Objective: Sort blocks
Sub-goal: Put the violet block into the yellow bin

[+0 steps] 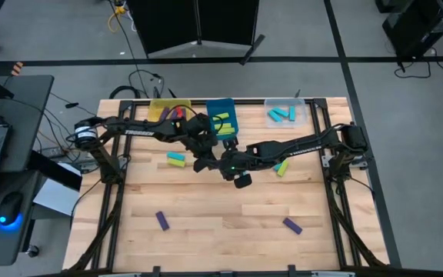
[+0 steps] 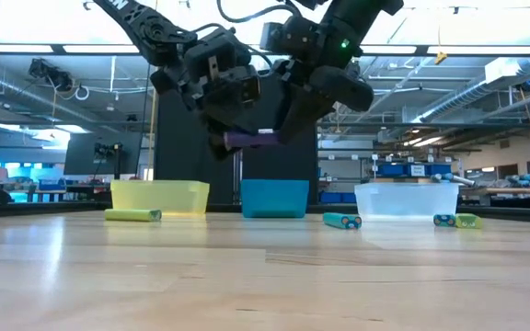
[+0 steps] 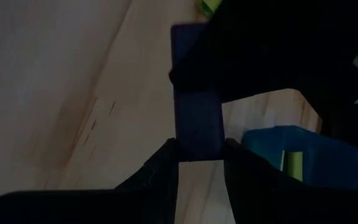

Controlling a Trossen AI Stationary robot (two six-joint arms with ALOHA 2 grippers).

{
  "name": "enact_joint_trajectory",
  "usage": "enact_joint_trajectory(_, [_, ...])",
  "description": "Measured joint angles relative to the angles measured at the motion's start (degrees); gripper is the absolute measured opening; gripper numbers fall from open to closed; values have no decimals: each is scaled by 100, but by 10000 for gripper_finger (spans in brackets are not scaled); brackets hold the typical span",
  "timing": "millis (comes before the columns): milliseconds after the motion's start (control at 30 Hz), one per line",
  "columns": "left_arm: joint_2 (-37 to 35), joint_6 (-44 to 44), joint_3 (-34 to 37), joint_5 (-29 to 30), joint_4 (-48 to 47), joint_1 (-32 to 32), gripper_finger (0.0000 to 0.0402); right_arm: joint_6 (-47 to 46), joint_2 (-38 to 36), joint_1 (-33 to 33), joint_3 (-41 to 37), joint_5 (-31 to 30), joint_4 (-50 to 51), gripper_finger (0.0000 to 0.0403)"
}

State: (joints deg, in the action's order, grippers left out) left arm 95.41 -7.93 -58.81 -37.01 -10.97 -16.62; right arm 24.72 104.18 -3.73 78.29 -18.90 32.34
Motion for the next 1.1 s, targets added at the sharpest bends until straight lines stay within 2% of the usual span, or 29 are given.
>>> enact_joint_trajectory(67, [1, 55, 0, 85, -33, 0, 63, 18, -2, -23, 3, -16, -7, 109])
enact_joint_trajectory(100, [1, 127, 0, 172, -46, 1, 60, 5, -2, -37, 3, -15, -2, 106])
enact_joint_trajectory(267, [-15, 454, -2, 677, -126, 15, 60, -75, 4, -61, 1, -148, -14, 116])
enact_joint_trajectory(367, [-53, 482, -2, 826, -171, 13, 60, -75, 7, -61, 1, -476, -14, 120])
enact_joint_trajectory(567, [-451, 652, -4, 1519, -585, -47, 60, -75, -103, -61, 3, -1357, 5, 121])
enact_joint_trajectory(733, [-923, 782, -4, 2137, -1151, -259, 60, -135, -389, -58, 13, -1460, 34, 123])
enact_joint_trajectory(967, [-1552, 777, -7, 3319, -2090, -1118, 60, -679, -749, 50, 16, -1426, 181, 124])
enact_joint_trajectory(1033, [-1620, 775, -7, 3442, -2305, -1547, 60, -848, -754, 99, 16, -1382, 189, 124])
enact_joint_trajectory(1100, [-1610, 759, -7, 3322, -2322, -2028, 60, -1001, -754, 148, 14, -1286, 184, 124])
